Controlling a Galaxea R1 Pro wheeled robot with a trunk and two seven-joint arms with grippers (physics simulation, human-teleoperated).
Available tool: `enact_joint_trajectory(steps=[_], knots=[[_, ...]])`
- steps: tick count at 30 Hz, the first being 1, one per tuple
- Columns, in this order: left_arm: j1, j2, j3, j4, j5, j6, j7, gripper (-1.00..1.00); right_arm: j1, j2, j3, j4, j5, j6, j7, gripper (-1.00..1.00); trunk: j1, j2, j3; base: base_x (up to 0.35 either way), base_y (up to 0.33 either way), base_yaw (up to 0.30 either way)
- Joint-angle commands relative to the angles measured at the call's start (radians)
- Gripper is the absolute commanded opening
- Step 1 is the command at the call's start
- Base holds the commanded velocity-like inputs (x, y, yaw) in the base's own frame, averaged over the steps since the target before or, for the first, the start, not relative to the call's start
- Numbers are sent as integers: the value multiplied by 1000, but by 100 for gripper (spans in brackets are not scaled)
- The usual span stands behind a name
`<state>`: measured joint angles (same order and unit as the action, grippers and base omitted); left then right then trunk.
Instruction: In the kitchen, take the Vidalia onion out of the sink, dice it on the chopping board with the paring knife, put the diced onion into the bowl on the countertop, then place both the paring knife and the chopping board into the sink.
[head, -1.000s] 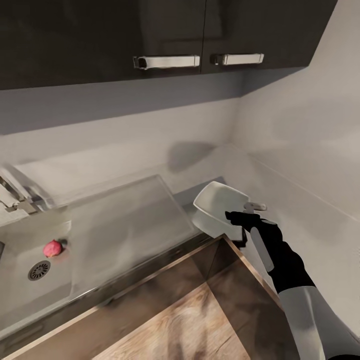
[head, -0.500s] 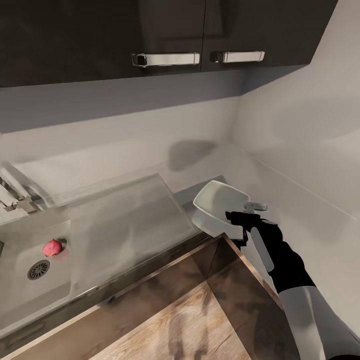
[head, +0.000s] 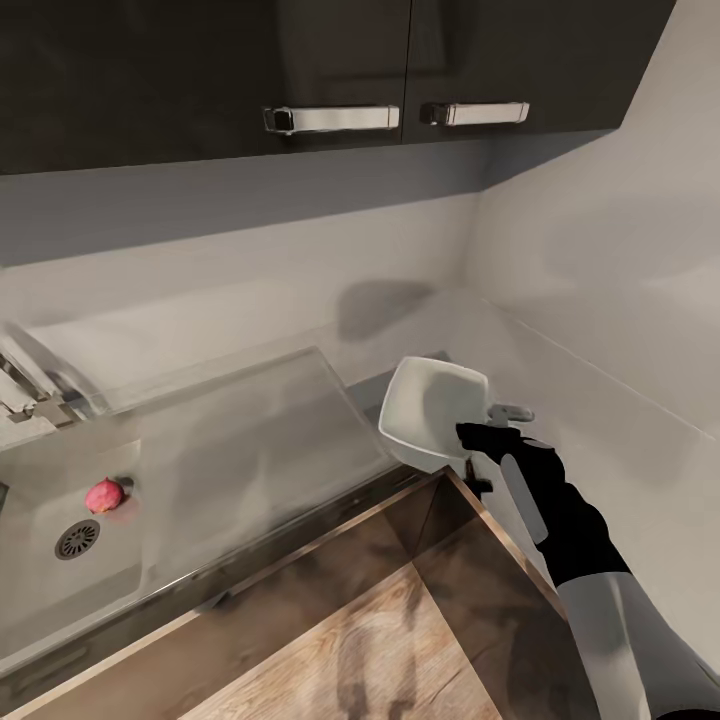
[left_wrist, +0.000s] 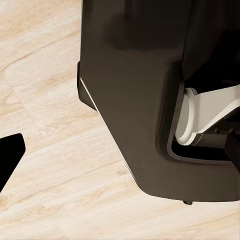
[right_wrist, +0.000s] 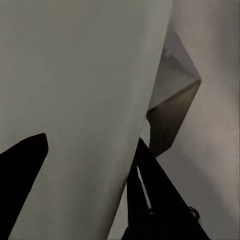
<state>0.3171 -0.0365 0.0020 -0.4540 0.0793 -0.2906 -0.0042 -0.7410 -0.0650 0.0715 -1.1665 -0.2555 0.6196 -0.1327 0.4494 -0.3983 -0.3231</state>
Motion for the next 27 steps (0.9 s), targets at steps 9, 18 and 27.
enact_joint_trajectory(steps=[9, 18, 27], knots=[[0, 0, 0, -1, 8, -1, 0, 100, 0, -1, 2, -1, -17, 4, -10, -100, 1, -2, 3, 0, 0, -18], [0, 0, 0, 0, 8, -1, 0, 100, 0, -1, 2, -1, -19, 5, -10, -100, 1, -2, 17, 0, 0, -11], [0, 0, 0, 9, 8, -1, 0, 100, 0, -1, 2, -1, -19, 5, -10, -100, 1, -2, 31, -48, 0, 0]])
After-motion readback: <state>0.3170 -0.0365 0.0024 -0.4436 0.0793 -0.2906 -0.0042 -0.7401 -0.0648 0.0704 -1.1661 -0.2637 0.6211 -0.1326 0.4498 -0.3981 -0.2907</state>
